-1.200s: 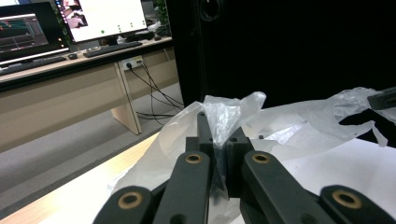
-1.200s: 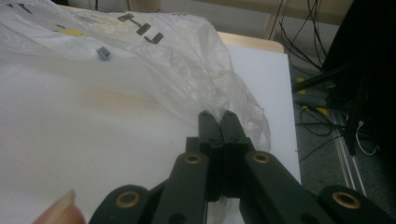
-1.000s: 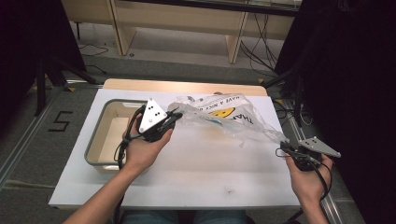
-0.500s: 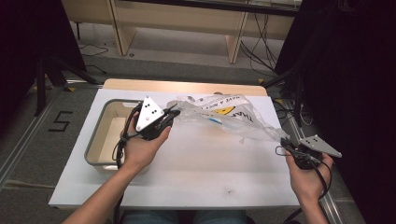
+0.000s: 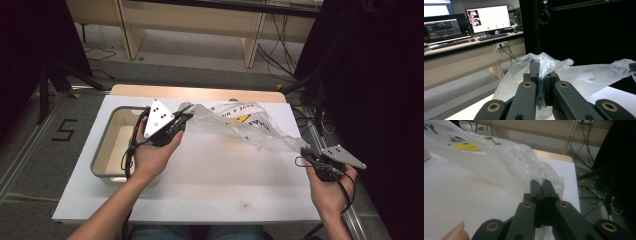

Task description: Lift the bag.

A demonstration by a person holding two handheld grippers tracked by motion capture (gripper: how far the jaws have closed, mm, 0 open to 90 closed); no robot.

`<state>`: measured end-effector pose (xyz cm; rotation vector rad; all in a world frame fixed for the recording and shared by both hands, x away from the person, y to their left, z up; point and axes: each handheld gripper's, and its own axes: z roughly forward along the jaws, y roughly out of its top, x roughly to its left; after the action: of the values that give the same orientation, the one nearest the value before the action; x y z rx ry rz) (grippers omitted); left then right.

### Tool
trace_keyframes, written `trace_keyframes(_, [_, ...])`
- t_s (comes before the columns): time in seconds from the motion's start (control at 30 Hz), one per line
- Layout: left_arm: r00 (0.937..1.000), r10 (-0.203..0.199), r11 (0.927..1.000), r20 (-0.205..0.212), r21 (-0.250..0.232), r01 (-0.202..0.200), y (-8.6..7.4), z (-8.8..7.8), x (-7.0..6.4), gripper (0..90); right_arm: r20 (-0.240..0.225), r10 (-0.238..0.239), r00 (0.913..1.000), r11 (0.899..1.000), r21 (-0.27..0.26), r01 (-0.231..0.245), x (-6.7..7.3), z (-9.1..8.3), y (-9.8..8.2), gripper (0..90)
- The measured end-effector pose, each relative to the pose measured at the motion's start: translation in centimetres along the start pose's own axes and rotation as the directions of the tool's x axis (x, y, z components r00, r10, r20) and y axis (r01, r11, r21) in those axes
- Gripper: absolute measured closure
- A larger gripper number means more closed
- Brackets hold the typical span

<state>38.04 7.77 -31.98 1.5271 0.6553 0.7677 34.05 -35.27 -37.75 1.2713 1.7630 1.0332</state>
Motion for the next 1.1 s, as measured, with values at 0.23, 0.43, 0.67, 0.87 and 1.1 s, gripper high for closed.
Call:
trace_keyframes(0.23, [1.0000,-0.002,1.0000,-0.005,-0.009,0.002,0.2,0.0,0.0,89.4,0.009,0.003,1.0000,1.000,-0.017,-0.003,-0.2,-0.3,0.2,90.0])
trace_keyframes(0.43, [0.9999,-0.003,0.9997,-0.012,-0.025,0.002,0.5,-0.1,0.1,89.4,0.020,-0.005,0.9998,0.998,-0.056,0.006,-0.2,-0.6,0.6,90.0])
trace_keyframes(0.67, [0.9998,-0.006,0.9995,-0.019,-0.031,0.005,0.5,-0.2,0.3,89.4,0.034,-0.012,0.9993,0.995,-0.103,0.015,-0.1,-0.9,1.3,90.0])
trace_keyframes(0.87, [0.9997,-0.010,0.9994,-0.024,-0.034,0.009,0.6,-0.3,0.4,89.4,0.042,-0.018,0.9990,0.991,-0.129,0.023,-0.1,-1.2,1.9,90.0])
trace_keyframes(1.1, [0.9995,-0.009,0.9991,-0.030,-0.041,0.008,0.6,-0.3,0.5,89.4,0.041,-0.014,0.9990,0.990,-0.142,0.020,-0.1,-1.3,2.1,90.0])
